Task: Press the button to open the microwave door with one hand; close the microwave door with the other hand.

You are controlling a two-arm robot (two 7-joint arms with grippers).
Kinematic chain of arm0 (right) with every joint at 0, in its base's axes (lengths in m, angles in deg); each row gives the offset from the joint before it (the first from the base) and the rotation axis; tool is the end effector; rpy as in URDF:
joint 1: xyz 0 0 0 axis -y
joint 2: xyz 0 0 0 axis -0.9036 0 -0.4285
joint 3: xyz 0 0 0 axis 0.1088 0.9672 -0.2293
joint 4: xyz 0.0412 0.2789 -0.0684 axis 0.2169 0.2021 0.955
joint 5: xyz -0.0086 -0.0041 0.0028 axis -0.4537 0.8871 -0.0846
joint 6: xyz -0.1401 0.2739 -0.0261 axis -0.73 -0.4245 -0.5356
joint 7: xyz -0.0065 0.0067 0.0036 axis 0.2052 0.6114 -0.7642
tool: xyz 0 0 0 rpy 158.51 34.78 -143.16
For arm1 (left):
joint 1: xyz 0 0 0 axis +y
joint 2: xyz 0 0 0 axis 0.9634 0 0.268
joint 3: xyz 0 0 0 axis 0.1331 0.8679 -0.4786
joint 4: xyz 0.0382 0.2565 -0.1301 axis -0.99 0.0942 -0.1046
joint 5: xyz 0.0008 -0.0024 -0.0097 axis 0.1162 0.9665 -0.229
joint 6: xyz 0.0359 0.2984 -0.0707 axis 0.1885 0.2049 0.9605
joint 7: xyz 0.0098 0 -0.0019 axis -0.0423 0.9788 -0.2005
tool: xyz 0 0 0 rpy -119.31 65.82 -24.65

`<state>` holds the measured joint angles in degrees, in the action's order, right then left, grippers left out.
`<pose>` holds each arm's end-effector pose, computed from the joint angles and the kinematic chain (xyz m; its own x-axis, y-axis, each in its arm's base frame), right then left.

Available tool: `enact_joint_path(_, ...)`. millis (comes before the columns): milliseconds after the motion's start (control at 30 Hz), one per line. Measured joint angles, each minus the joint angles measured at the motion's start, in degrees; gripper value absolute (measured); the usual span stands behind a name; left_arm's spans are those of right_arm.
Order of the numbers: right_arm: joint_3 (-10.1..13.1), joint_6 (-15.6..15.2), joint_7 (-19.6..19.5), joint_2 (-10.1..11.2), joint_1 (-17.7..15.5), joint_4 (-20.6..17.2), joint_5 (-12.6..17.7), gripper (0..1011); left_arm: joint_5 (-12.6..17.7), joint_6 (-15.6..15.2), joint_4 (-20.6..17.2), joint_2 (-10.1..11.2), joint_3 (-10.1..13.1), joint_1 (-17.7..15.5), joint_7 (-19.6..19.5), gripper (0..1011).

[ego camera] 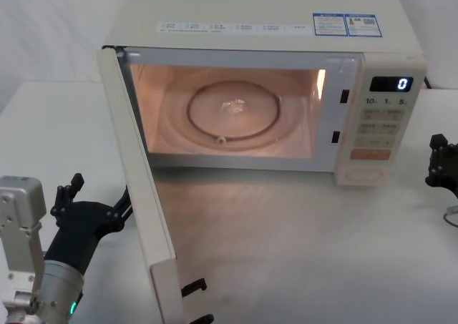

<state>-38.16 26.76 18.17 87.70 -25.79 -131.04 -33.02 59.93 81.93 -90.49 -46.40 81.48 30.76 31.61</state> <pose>0.3258 -0.0511 -0.2594 0.2421 -0.9665 0.0849 0.9695 0.2444 0.0176 0.2528 0.0375 -0.2854 0.1245 0.9917 -0.0325 -0.9921 0.1240 -0.0173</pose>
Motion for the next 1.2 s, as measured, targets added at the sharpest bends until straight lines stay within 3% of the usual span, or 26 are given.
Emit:
enact_joint_path(400, -0.03, -0.07, 0.23, 0.15, 0.06, 0.11, 0.25, 2, 0.0, 0.0, 0.0, 0.0, 0.0, 0.0, 0.0, 1001)
enact_joint_path(500, -0.01, -0.05, 0.21, 0.11, 0.04, 0.11, 0.21, 61, 0.0, 0.0, 0.0, 0.0, 0.0, 0.0, 0.0, 1001)
enact_joint_path(1200, 0.0, 0.03, 0.01, -0.02, 0.04, 0.04, 0.01, 715, 0.0, 0.0, 0.0, 0.0, 0.0, 0.0, 0.0, 1001)
